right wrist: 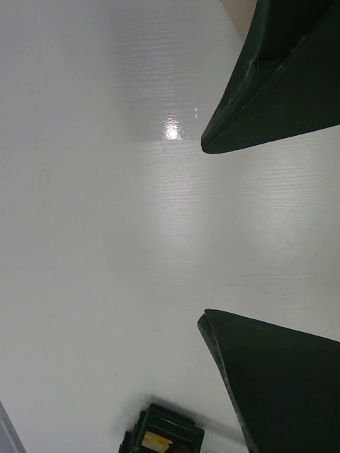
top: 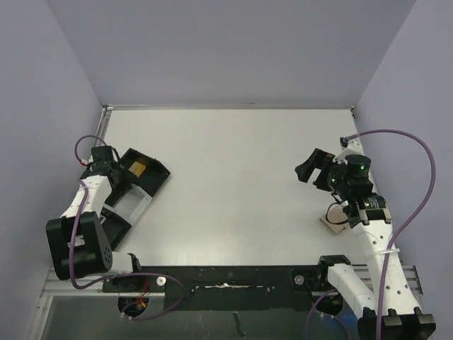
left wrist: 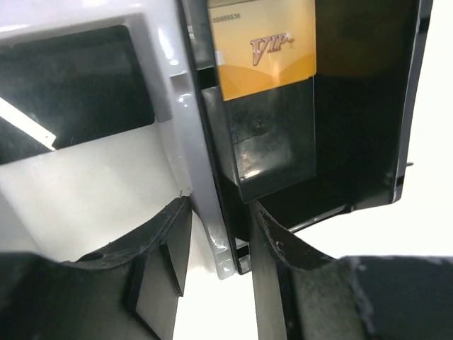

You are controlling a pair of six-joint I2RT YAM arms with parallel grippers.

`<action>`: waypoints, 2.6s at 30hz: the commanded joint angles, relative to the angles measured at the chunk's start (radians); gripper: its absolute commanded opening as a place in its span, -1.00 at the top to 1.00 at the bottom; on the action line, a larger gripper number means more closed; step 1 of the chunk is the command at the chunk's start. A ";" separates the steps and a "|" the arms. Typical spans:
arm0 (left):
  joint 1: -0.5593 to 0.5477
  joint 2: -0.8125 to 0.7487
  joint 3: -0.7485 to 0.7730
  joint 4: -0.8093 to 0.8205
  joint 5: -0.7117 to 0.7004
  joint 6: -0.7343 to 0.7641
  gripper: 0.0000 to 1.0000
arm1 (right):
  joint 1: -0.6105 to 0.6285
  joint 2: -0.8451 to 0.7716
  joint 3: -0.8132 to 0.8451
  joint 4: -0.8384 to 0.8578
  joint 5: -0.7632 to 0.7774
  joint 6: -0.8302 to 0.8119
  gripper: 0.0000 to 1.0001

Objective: Take the credit cards out of the card holder

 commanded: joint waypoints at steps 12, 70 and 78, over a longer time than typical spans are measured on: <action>-0.185 0.080 0.093 0.172 0.104 -0.084 0.59 | -0.009 0.049 0.016 -0.114 0.246 0.025 -0.95; -0.735 0.297 0.536 0.281 0.141 0.071 -0.50 | -0.521 0.453 -0.092 0.065 0.259 0.066 -0.95; -0.682 0.004 0.199 0.406 0.114 0.089 -0.51 | -0.502 0.536 -0.213 0.147 0.157 0.035 -0.97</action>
